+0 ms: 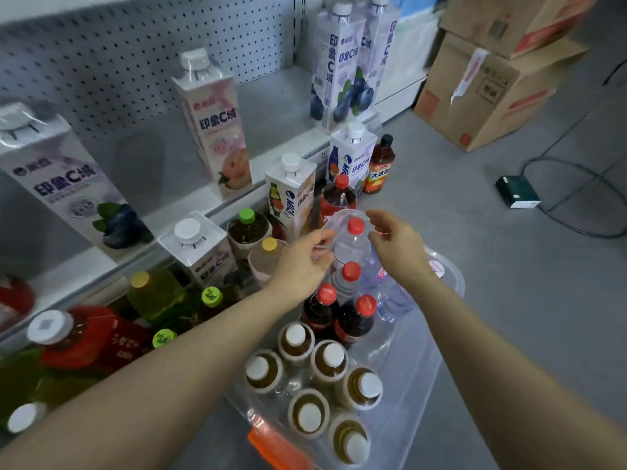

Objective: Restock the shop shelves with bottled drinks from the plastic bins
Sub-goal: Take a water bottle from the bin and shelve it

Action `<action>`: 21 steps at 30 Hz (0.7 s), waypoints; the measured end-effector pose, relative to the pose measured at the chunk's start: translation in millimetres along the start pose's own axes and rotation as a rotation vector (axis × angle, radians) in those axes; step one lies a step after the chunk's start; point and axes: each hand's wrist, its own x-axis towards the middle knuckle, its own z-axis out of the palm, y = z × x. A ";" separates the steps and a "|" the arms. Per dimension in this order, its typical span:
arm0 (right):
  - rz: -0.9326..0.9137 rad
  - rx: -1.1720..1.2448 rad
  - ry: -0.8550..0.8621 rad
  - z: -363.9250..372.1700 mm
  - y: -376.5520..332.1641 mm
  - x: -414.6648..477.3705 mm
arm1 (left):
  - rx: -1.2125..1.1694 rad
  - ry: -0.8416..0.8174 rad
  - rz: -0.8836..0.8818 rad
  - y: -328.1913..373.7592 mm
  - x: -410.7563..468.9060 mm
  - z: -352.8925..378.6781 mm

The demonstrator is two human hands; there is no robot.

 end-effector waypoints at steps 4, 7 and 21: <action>-0.032 -0.124 -0.051 8.5 1.5 21.3 | 0.018 -0.005 -0.035 -4.9 11.7 7.6; -0.073 -0.257 -0.115 14.0 2.3 30.6 | 0.027 -0.008 -0.056 -8.0 18.3 12.6; -0.112 -0.444 -0.111 37.2 17.2 25.0 | 0.037 -0.029 -0.073 -17.5 14.9 12.4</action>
